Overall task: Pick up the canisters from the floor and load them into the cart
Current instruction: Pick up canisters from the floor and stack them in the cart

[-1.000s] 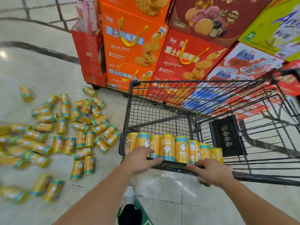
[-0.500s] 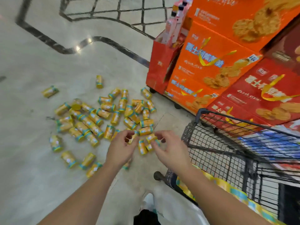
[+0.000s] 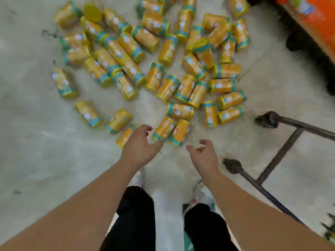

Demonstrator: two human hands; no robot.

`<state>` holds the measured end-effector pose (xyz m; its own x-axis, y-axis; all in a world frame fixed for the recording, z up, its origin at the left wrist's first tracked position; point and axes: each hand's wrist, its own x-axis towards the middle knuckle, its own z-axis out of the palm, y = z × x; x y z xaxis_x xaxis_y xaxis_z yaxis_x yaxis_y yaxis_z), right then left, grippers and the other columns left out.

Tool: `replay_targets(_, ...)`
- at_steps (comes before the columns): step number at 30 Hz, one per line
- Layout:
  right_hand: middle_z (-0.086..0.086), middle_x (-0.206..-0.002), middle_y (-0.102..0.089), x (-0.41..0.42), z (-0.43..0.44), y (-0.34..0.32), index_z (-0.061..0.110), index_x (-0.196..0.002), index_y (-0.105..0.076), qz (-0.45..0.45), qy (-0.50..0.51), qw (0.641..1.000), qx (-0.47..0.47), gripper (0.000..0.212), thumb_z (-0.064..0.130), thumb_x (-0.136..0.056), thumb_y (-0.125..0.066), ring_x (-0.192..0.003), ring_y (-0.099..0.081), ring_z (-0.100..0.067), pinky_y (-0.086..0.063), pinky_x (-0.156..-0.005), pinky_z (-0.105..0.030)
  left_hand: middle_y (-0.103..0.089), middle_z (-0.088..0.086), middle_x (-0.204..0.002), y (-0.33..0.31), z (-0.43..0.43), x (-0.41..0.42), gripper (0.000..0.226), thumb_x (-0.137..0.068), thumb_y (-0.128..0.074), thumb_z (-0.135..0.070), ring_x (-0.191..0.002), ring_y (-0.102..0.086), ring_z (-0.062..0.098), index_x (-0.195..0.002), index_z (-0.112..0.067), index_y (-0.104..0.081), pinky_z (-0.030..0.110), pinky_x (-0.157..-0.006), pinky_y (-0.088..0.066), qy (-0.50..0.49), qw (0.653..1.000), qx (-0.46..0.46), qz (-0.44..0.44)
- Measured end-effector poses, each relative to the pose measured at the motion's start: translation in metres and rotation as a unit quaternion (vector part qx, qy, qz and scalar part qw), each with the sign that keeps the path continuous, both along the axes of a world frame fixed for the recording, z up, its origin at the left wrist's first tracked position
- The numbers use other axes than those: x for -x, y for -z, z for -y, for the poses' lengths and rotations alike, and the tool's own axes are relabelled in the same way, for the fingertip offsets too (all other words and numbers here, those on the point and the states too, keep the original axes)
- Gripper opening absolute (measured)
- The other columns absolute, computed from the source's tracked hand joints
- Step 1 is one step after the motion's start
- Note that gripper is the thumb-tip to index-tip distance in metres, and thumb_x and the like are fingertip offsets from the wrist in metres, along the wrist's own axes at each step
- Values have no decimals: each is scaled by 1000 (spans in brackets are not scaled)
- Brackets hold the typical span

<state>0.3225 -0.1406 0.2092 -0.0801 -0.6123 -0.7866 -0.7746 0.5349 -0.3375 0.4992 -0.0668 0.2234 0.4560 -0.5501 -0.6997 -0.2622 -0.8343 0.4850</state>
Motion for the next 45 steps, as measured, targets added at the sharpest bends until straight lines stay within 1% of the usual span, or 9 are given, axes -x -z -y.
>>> replay_targets(3,-6,-104,-57,-5,-5,93,14,-139,-40,-18,34,999,-24,69,37,-83,-72,-106,-58,-29,-45,-91,-35,-53,9,-127,95,-8,-4,67,-78,-74,-41,-114,-55,26,-134,-16,-46,39,-96,-45,34,999,-31,-8)
replay_targets(6,-11,-137,-50,-6,-3,169,20,-148,-28,-19,54,998,-32,86,43,-79,-74,-124,-53,-28,-45,-103,-41,-47,12,-135,171,-7,1,78,-77,-75,-40,-124,-48,26,-141,-14,-39,36,-102,-40,65,997,-43,-8)
replay_targets(9,-10,-144,-45,-8,-1,219,23,-152,-19,11,81,996,-33,95,41,-78,-76,-125,-52,-25,-45,-105,-44,-40,13,-140,221,5,11,88,-76,-76,-38,-128,-45,26,-147,-14,-29,36,-101,-38,70,997,-41,-11)
replay_targets(15,-2,-134,-55,-14,-3,266,23,-147,-25,47,111,993,-6,92,44,-76,-79,-116,-59,-20,-50,-99,-43,-51,9,-129,274,22,23,86,-67,-80,-39,-118,-53,29,-140,-21,-38,47,-96,-47,49,998,-37,1)
replay_targets(21,1,-129,-57,-15,1,264,22,-139,-35,54,123,991,3,80,36,-76,-82,-111,-61,-20,-51,-98,-45,-60,5,-117,276,28,23,73,-66,-83,-32,-101,-62,23,-128,-21,-47,37,-82,-52,7,1000,-24,-5)
replay_targets(28,7,-122,-59,-20,-10,184,26,-136,-39,73,135,988,22,79,34,-72,-85,-106,-64,-15,-54,-95,-44,-52,-21,-84,193,19,14,71,-67,-84,-28,-77,-59,6,-127,-19,-46,32,-77,-53,-70,997,-6,-30)
replay_targets(35,29,-98,-50,-46,0,7,36,-129,-41,123,120,983,68,70,32,-74,-84,-89,-58,6,-56,-92,-39,-54,-23,-91,31,28,-10,71,-65,-85,-30,-82,-59,0,-126,-23,-49,31,-76,-53,-113,991,56,-45)
replay_targets(42,28,-101,-60,-57,26,-182,55,-113,-40,197,132,956,171,67,29,-72,-86,-91,-64,7,-57,-87,-34,-58,-21,-98,-153,62,-25,69,-64,-86,-34,-88,-62,1,-123,-28,-51,21,-68,-49,-83,982,165,-38)
replay_targets(45,26,-104,-60,-43,38,-260,47,-125,-42,220,140,939,225,71,27,-73,-86,-88,-63,11,-58,-83,-27,-60,-21,-100,-230,81,-15,69,-63,-86,-36,-89,-62,1,-122,-31,-50,24,-72,-52,-59,975,214,-34)
